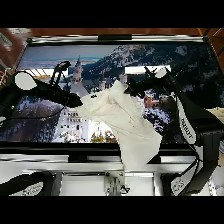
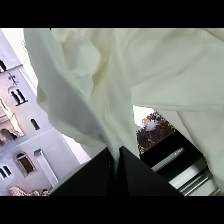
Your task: Fold the shirts.
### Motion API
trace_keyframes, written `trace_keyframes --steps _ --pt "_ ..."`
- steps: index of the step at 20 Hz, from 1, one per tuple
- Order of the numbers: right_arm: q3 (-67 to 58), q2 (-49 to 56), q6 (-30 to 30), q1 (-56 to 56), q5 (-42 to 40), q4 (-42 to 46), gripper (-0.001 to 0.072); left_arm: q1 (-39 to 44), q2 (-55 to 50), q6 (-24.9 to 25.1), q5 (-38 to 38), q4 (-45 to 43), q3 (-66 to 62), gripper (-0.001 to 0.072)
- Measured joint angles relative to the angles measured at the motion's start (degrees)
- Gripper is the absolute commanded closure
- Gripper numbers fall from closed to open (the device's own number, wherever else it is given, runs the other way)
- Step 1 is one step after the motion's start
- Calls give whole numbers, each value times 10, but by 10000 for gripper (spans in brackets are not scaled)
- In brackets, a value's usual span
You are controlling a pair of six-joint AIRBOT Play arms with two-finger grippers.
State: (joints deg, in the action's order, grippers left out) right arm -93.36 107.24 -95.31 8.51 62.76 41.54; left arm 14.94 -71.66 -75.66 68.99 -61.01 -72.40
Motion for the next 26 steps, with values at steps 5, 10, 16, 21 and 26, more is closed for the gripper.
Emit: trace_keyframes --steps 5,10,16,21,26 --pt "-152 -15 62 -12 -26 -56 639 -43 0 -7 -41 4 -63 652" --pt "-256 -104 115 -15 -105 -94 639 -105 0 -24 -83 30 -247 652" --pt "-222 -261 115 6 28 23 639 -130 9 -30 -33 40 -393 652" --pt "-23 -322 22 120 154 276 638 -99 11 -30 67 11 -294 652" --pt "236 -335 -42 182 138 412 587 -22 12 -31 52 -14 -59 652"
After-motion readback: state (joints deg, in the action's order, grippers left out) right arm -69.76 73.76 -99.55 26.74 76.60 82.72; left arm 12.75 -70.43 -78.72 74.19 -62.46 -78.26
